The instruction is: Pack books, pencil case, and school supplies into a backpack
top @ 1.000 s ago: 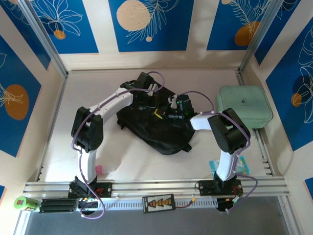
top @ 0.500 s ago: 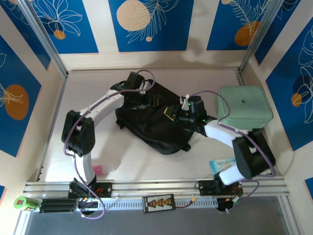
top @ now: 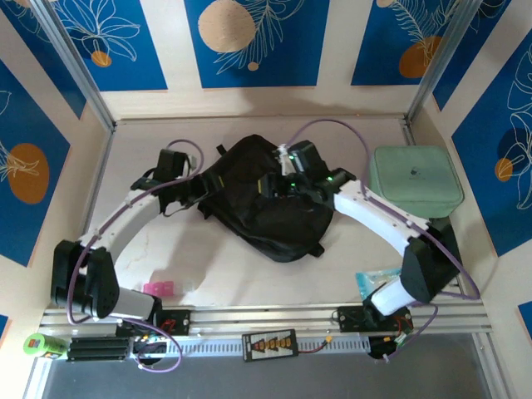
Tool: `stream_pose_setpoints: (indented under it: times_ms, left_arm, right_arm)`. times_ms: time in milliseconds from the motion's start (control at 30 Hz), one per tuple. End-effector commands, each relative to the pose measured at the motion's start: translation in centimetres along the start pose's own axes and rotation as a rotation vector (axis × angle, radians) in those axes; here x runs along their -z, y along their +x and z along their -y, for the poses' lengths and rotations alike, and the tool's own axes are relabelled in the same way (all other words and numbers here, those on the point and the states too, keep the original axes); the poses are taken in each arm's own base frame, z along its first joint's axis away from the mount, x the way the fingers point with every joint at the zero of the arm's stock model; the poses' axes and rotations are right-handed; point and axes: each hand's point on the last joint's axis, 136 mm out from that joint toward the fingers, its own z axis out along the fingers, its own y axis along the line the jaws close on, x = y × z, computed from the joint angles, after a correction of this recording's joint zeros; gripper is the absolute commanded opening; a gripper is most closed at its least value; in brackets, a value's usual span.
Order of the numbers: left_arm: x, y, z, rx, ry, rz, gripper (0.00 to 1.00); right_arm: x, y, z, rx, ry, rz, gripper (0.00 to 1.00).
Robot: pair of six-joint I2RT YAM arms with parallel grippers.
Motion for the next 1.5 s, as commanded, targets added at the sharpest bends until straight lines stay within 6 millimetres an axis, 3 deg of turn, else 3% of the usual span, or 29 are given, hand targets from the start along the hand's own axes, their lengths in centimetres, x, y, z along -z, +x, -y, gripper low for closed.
stream_pose_setpoints:
  times_ms: [0,133,300,533,900,1100,1267,1367,1467]
  left_arm:
    - [1.4,-0.6,-2.3,0.067,-0.019,0.065,0.78]
    - [2.6,-0.7,-4.8,0.102,-0.057,0.125,0.98]
    - [3.2,-0.7,-6.8,0.139,-0.081,0.148,1.00]
    - [3.0,-0.7,-7.3,0.170,-0.067,0.142,1.00]
    - [2.2,-0.3,-7.2,0.178,-0.048,0.107,1.00]
    - [2.2,-0.4,-7.1,0.179,-0.044,0.107,1.00]
    - [2.2,-0.3,-7.0,0.177,-0.037,0.103,1.00]
    - [2.2,-0.2,-7.0,0.175,-0.033,0.100,1.00]
    - [2.1,-0.2,-7.0,0.175,-0.031,0.098,1.00]
  right_arm:
    - [-1.8,3.1,-0.7,0.314,0.047,-0.198,0.53]
    - [-4.1,3.9,-3.2,0.493,-0.006,-0.305,0.52]
    - [-6.8,5.0,-5.2,0.604,-0.058,-0.394,0.52]
    - [-9.8,5.6,-4.5,0.664,0.000,-0.457,0.41]
    - [-11.1,7.1,-2.7,0.672,0.050,-0.529,0.44]
    - [-11.4,5.2,-1.1,0.665,0.164,-0.468,0.26]
    - [-11.1,3.6,-0.7,0.644,0.215,-0.407,0.17]
    - [-11.1,3.9,-0.6,0.636,0.228,-0.419,0.19]
    - [-11.3,5.0,-1.3,0.645,0.195,-0.447,0.27]
